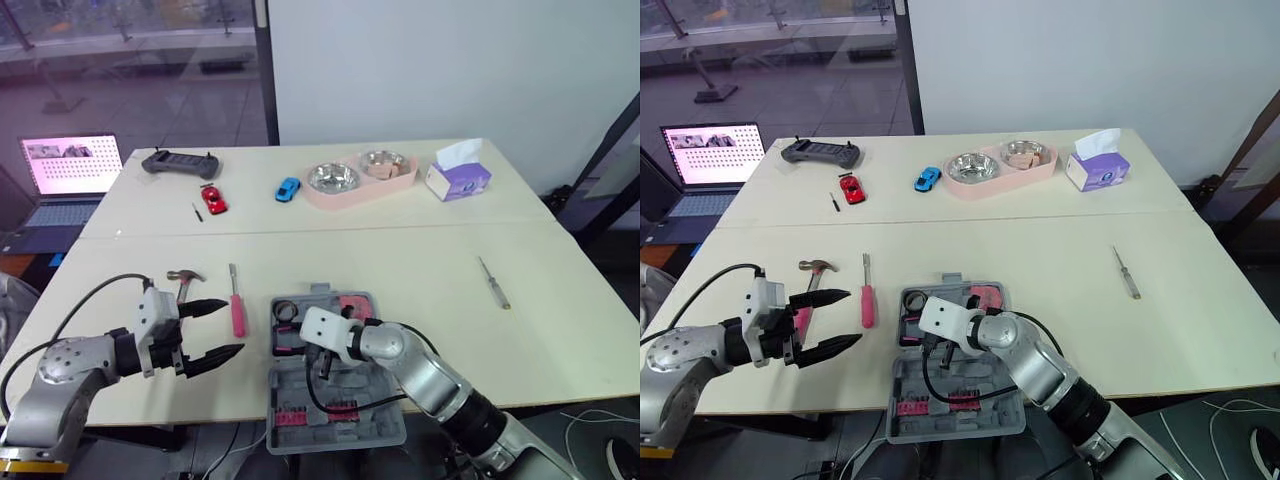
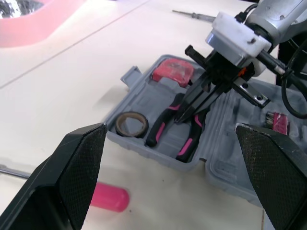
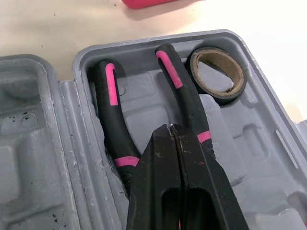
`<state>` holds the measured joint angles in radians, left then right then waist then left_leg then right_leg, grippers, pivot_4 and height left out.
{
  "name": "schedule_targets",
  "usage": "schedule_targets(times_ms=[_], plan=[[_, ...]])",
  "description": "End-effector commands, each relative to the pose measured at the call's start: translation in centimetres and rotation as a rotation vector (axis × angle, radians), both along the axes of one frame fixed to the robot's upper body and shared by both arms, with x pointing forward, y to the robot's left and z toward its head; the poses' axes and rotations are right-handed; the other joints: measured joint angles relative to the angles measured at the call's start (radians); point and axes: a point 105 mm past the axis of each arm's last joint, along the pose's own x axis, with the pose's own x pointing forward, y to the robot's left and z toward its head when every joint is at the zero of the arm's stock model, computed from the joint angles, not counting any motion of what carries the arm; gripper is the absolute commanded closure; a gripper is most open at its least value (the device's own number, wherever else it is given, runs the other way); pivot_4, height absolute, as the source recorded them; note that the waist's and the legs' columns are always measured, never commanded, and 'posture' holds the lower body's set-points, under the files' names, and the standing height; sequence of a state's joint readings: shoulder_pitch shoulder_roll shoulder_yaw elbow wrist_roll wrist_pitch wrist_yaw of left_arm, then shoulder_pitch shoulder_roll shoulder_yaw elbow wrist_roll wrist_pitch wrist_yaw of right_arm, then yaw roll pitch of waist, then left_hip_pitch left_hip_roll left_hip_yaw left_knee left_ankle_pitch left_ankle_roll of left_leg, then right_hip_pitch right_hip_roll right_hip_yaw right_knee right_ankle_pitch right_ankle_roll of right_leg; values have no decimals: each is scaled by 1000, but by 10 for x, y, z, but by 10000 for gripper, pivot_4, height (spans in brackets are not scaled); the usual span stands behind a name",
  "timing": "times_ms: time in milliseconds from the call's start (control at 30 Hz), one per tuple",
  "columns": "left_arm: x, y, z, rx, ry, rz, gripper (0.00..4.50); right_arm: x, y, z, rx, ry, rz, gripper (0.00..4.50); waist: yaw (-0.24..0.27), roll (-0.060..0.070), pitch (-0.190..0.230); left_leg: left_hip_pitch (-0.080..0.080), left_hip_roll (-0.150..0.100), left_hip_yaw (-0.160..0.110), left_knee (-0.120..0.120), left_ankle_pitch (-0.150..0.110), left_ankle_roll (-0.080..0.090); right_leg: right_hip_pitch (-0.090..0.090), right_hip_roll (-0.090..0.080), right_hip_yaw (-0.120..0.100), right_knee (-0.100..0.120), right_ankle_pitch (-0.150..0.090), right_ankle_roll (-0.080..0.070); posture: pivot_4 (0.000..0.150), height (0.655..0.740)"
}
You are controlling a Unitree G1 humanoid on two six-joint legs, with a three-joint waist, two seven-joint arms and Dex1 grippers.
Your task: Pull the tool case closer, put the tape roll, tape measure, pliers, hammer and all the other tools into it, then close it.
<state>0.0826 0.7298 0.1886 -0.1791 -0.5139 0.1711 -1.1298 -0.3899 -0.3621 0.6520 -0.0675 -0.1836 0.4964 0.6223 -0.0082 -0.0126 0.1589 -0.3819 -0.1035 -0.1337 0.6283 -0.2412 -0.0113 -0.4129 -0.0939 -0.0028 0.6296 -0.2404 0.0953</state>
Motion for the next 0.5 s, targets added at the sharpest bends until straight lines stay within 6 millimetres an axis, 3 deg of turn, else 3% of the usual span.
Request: schedule_targets(times_ms=[33,200,367,500], plan=[[1,2,10,-1,-40,4,0,-1,-31,-35,-141,93,-85,44625,1,0,0,3,0,0,-1,0,0,3,0,0,0,-1,1,1500,7400],[2,2,10,-4,-44,7,0,0,0,14,74,-2,-3,44625,1,0,0,7,-1,-1,-1,-1,2,7,-2,0,0,-7,1,1500,7400],[3,2,11,-4,-50,9,0,7,9,54,196,-123,31,44625,-2,1,1,4,-2,-1,-2,-1,2,6,-2,0,1,-6,1,1500,7400],[4,1,11,-5,-53,10,0,15,7,61,189,-129,0,44625,-4,1,1,3,-1,-1,-2,-1,2,5,-2,0,1,-6,1,1500,7400]])
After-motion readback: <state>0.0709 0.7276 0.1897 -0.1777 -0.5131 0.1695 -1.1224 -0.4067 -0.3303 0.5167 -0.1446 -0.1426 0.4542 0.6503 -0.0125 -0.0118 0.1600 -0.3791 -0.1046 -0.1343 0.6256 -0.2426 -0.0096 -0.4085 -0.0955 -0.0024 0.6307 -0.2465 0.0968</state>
